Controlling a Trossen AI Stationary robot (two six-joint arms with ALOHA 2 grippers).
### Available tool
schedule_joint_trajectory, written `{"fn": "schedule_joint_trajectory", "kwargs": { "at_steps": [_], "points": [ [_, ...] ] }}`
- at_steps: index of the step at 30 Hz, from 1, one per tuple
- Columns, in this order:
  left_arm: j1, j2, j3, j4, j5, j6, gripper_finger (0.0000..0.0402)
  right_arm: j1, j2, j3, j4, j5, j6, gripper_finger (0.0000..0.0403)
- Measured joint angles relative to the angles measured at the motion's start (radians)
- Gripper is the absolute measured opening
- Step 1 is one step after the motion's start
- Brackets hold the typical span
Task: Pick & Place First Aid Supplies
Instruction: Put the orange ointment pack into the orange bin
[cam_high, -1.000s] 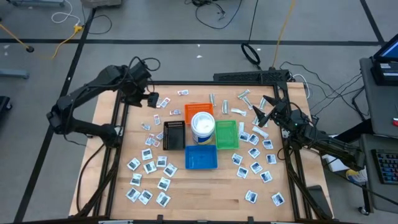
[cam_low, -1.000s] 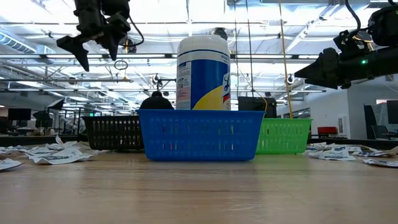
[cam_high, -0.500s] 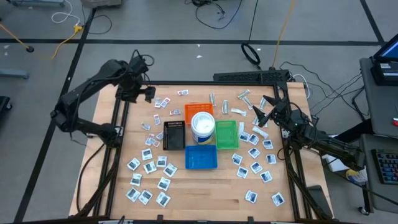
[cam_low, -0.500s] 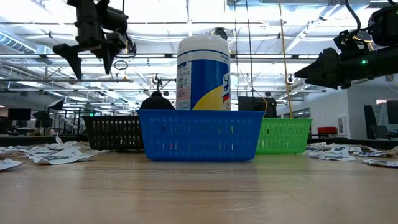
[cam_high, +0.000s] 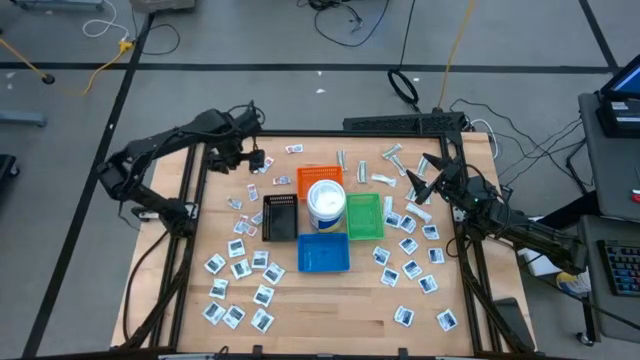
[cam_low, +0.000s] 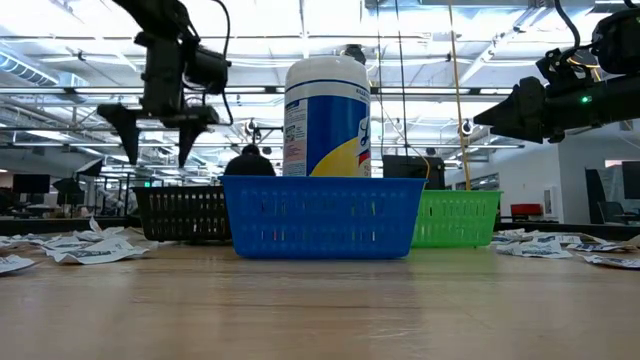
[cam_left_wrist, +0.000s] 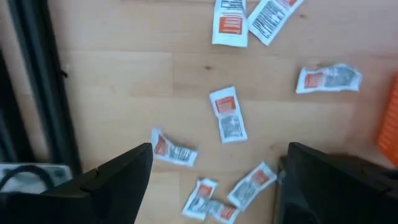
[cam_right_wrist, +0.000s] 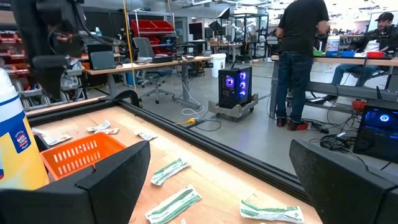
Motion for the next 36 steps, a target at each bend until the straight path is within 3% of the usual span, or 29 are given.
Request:
{"fn": "schedule_joint_trajectory", "kwargs": {
  "at_steps": [11,18,30,36],
  "points": [
    [-0.051,0.014,-0.188,0.214,-0.039,-0.157,0.0378,0.000,0.000,0.000,0.000,0.000,0.000,0.0380],
    [-0.088,0.053,-0.227,0.277,-0.085,-0.207,0.0374,0.000,0.000,0.000,0.000,0.000,0.000,0.0380],
    [-0.117,0.175,-0.227,0.337,-0.103,-0.227,0.0267,0.000,0.000,0.000,0.000,0.000,0.000,0.0380],
    [-0.139,0.219,-0.225,0.403,-0.103,-0.226,0.0234,0.000,0.000,0.000,0.000,0.000,0.000,0.0380]
  ]
}}
